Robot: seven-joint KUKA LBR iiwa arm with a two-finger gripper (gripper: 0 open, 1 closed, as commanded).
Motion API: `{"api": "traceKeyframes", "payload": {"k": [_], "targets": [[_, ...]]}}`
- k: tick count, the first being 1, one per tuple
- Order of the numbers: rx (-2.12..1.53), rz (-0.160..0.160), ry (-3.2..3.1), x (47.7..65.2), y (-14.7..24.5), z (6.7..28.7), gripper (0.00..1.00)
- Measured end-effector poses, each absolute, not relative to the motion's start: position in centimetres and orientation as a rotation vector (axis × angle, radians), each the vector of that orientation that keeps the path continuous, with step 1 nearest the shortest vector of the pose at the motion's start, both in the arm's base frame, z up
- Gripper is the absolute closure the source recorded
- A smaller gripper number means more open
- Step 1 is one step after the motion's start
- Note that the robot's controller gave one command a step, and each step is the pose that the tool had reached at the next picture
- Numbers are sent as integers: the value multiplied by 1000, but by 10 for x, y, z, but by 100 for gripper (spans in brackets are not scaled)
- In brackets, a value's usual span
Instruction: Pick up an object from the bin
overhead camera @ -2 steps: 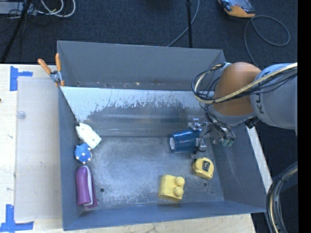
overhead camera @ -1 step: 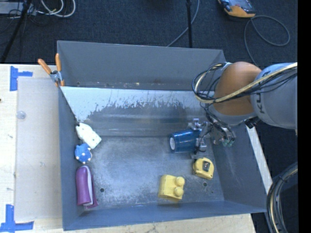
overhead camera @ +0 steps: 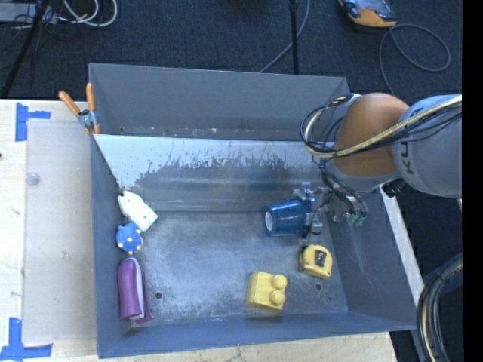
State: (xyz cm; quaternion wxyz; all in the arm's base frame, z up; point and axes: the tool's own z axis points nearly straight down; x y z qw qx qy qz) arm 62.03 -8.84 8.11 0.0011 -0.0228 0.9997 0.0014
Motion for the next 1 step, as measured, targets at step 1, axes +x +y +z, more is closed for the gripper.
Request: {"api": "traceKeyframes", "payload": {"k": [1], "targets": [[-72,4,3136,621,-88,87,100]]}}
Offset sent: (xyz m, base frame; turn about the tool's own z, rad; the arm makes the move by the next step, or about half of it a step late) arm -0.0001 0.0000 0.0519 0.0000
